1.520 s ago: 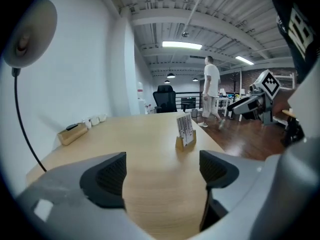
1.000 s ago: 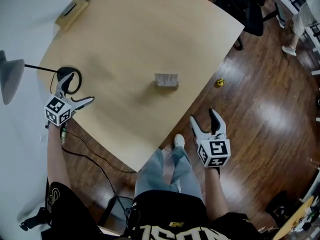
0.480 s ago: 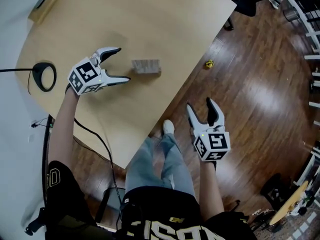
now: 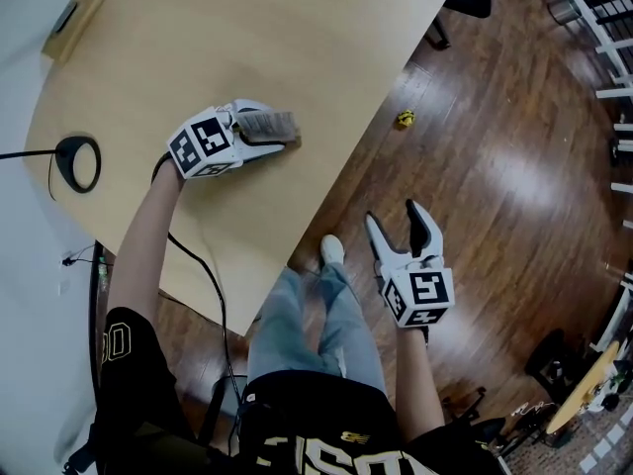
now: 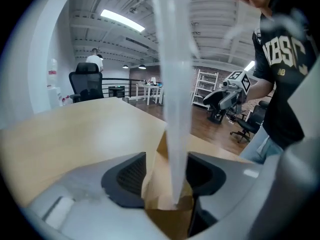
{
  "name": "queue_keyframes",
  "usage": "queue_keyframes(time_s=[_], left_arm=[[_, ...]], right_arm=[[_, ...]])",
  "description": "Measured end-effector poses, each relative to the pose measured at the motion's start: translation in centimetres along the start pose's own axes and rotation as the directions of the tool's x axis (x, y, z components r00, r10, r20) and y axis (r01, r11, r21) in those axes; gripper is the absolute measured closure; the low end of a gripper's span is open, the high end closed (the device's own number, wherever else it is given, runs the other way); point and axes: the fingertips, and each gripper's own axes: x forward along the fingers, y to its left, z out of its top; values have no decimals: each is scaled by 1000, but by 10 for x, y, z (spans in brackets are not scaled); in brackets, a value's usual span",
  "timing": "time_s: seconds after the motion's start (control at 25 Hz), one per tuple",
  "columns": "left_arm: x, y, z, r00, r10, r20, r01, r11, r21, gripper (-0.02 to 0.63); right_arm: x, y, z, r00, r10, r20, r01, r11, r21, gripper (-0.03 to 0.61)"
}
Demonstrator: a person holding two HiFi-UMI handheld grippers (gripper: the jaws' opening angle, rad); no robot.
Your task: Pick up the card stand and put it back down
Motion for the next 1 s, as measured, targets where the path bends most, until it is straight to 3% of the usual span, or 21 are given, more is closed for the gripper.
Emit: queue_keyframes(time_s=[0.12, 0.4, 0.52, 0.68, 0.76, 0.88, 1.0], left_arm=[[4, -7, 3, 1000, -26, -6, 26, 1000, 15, 498], [-2, -32, 18, 995, -94, -13, 94, 995, 9, 536], [-21, -51, 44, 994, -111, 16, 112, 994, -4, 541], [-53, -83, 90, 995, -104, 3, 104, 994, 35, 548], [-74, -90, 121, 997, -67, 38, 64, 996, 65, 548], [-115, -82, 168, 992, 74, 103, -82, 993, 79, 548], [-160, -79, 206, 958, 247, 148, -255, 966, 42, 551]], right_arm=[[-4, 0, -6, 1000, -1, -6, 1, 1000, 11, 258], [-13, 10, 11, 999, 26, 20, -26, 1000, 0, 258], [-19, 20, 38, 997, 44, 68, -44, 999, -11, 258], [-32, 39, 81, 986, 94, 135, -91, 996, -27, 258], [-37, 49, 105, 978, 115, 176, -110, 993, -43, 258], [-40, 64, 154, 953, 148, 266, -132, 988, -76, 258], [-56, 80, 197, 926, 170, 336, -143, 984, -103, 258]])
